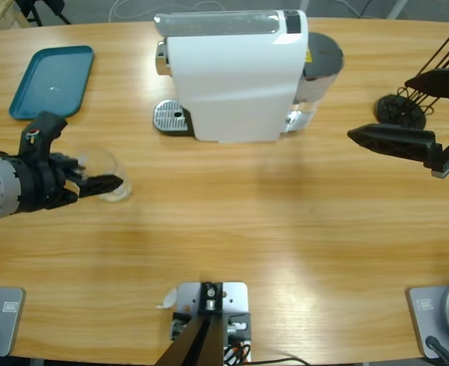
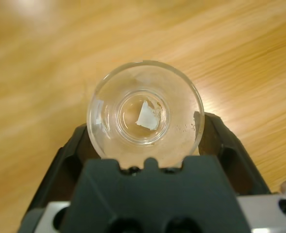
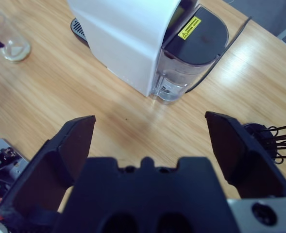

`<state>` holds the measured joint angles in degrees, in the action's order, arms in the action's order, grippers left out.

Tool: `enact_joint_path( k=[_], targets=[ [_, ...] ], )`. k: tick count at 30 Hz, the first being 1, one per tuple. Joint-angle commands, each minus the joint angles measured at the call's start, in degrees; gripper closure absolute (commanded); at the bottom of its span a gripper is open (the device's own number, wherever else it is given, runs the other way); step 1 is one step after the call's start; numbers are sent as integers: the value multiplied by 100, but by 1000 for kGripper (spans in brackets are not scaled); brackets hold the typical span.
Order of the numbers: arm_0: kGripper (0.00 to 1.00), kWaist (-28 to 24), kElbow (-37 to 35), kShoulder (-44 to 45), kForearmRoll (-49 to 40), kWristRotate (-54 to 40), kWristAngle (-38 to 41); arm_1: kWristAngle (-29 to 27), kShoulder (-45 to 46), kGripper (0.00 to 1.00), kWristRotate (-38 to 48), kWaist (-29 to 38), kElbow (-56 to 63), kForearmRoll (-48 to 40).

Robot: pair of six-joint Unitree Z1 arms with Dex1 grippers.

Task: Pour coffee

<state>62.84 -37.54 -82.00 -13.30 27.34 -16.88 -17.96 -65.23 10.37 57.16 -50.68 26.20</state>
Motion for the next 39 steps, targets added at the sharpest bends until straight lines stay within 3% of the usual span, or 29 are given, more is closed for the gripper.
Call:
enact_joint_path(
  k=[1, 7, 10, 23, 39],
  targets=[
    [689, -1010, -500, 582, 119, -1630, 1319, 56, 181, 18, 64, -56, 412, -147],
    [667, -2501, -1068, 140, 121, -2529, 2830, 29, 410, 23, 71, -56, 656, -151],
    [669, -2935, -1340, -359, 145, -2803, 3395, 20, 519, 23, 71, -80, 762, -142],
    [667, -2988, -1941, -2016, 562, -3334, 3604, 198, 1013, 41, -177, -641, 1047, 43],
    [663, -2765, -2407, -2653, 548, -3618, 3507, 423, 1039, 41, -395, -1082, 1062, 69]
  ],
)
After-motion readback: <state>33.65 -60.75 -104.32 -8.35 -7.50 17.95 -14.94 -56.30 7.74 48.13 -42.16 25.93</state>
